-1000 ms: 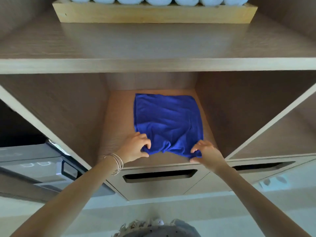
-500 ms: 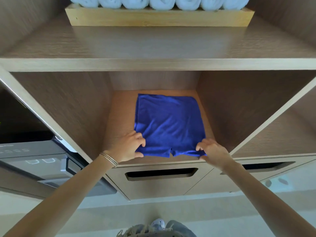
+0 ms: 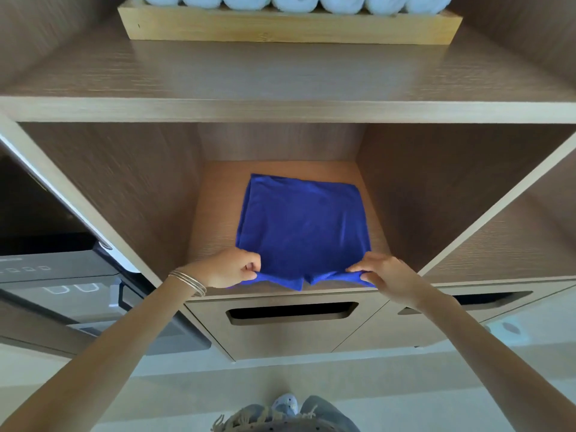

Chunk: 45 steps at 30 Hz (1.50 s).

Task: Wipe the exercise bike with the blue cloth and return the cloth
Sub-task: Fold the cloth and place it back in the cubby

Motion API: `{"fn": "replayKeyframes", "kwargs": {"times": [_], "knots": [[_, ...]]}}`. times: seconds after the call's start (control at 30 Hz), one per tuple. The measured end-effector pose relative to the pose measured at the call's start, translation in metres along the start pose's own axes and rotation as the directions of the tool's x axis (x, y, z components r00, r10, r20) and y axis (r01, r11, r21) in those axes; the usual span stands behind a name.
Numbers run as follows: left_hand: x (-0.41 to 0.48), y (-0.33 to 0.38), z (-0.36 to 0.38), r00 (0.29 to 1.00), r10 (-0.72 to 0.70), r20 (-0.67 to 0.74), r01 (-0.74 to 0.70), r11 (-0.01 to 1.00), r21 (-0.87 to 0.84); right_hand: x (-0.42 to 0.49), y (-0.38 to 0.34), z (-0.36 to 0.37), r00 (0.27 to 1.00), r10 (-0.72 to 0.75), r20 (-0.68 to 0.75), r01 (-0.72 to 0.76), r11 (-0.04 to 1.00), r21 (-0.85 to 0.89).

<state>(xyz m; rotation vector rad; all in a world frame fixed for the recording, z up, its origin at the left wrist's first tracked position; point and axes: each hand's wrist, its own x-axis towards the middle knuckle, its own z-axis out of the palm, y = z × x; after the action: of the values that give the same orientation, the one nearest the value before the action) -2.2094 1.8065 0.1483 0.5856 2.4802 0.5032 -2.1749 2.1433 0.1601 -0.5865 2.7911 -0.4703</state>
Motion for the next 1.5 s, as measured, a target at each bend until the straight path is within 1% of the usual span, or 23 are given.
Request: {"fn": "replayKeyframes", "kwargs": {"times": [0.03,0.1,0.17,0.2,0.23,0.27,0.33,0.37,0.47,0.53,0.6,0.63,0.67,0.7,0.77,0.83,0.9,0.93,1.03,1.17,1.27,1.43,1.5], "knots": [[-0.003,-0.001,-0.005,0.994,-0.004,0.112,0.009,0.999,-0.04,-0.002,-0.002,-0.005,0.994,-0.027,0.103,0.026,1.0,0.015],[-0.009,-0.001,-0.012,0.951,0.002,0.31,0.049,0.986,-0.158,-0.004,-0.003,-0.014,0.956,-0.034,0.291,0.015,0.998,0.067],[-0.013,0.001,-0.018,0.903,0.026,0.429,0.114,0.948,-0.296,-0.005,-0.002,-0.024,0.911,-0.032,0.411,-0.052,0.98,0.193],[-0.013,0.002,-0.022,0.898,0.035,0.438,0.121,0.938,-0.324,-0.003,-0.002,-0.029,0.902,-0.032,0.43,-0.091,0.96,0.263],[-0.011,0.001,-0.028,0.913,0.032,0.406,0.106,0.944,-0.314,0.0,-0.002,-0.034,0.913,-0.022,0.407,-0.117,0.943,0.312],[-0.007,0.001,-0.034,0.945,0.021,0.327,0.073,0.959,-0.273,0.007,0.0,-0.038,0.941,0.006,0.338,-0.126,0.934,0.334],[0.008,-0.001,-0.048,0.995,-0.011,0.097,0.027,0.986,-0.162,0.027,0.005,-0.045,0.988,0.094,0.122,-0.129,0.936,0.328],[0.018,-0.002,-0.056,0.999,-0.04,-0.011,0.038,0.991,-0.125,0.04,0.006,-0.048,0.991,0.136,0.021,-0.135,0.935,0.328],[0.051,0.0,-0.076,0.961,-0.091,-0.261,0.064,0.992,-0.112,0.081,0.006,-0.052,0.952,0.218,-0.213,-0.154,0.947,0.283],[0.071,0.002,-0.085,0.906,-0.127,-0.403,0.099,0.991,-0.089,0.108,0.007,-0.053,0.904,0.263,-0.337,-0.176,0.947,0.268],[0.087,0.0,-0.084,0.852,-0.176,-0.493,0.215,0.976,0.024,0.127,0.008,-0.049,0.866,0.359,-0.348,-0.288,0.927,0.241],[0.091,-0.001,-0.08,0.842,-0.189,-0.506,0.276,0.956,0.102,0.131,0.009,-0.043,0.852,0.407,-0.33,-0.366,0.913,0.183],[0.094,-0.002,-0.074,0.85,-0.185,-0.493,0.308,0.934,0.18,0.132,0.01,-0.036,0.846,0.429,-0.316,-0.416,0.903,0.111],[0.096,-0.004,-0.065,0.87,-0.155,-0.468,0.299,0.921,0.25,0.131,0.011,-0.027,0.859,0.41,-0.308,-0.415,0.908,0.051],[0.099,-0.006,-0.045,0.901,-0.053,-0.431,0.22,0.911,0.348,0.128,0.011,-0.01,0.917,0.296,-0.267,-0.31,0.951,-0.012],[0.1,-0.008,-0.026,0.933,-0.036,-0.359,0.164,0.928,0.334,0.125,0.009,0.006,0.964,0.228,-0.138,-0.238,0.969,-0.059],[0.099,-0.009,-0.009,0.961,-0.089,-0.26,0.16,0.95,0.267,0.121,0.009,0.02,0.975,0.224,-0.008,-0.223,0.968,-0.111],[0.098,-0.01,-0.004,0.967,-0.115,-0.228,0.173,0.952,0.251,0.118,0.01,0.026,0.973,0.229,0.02,-0.224,0.965,-0.134],[0.093,-0.014,0.007,0.967,-0.144,-0.212,0.197,0.947,0.255,0.107,0.016,0.036,0.979,0.197,0.044,-0.189,0.971,-0.149],[0.078,-0.007,0.02,0.96,-0.17,-0.224,0.234,0.924,0.301,0.095,0.023,0.026,0.987,0.149,0.055,-0.147,0.988,-0.043],[0.065,0.001,0.023,0.97,-0.194,-0.148,0.232,0.92,0.315,0.09,0.024,0.01,0.988,0.151,0.043,-0.151,0.988,0.008],[0.044,0.006,0.017,0.982,-0.19,0.013,0.176,0.933,0.314,0.078,0.025,0.007,0.986,0.142,0.085,-0.137,0.988,-0.065],[0.04,0.006,0.012,0.984,-0.179,-0.005,0.172,0.936,0.309,0.076,0.026,0.01,0.987,0.152,0.049,-0.149,0.987,-0.06]]}}
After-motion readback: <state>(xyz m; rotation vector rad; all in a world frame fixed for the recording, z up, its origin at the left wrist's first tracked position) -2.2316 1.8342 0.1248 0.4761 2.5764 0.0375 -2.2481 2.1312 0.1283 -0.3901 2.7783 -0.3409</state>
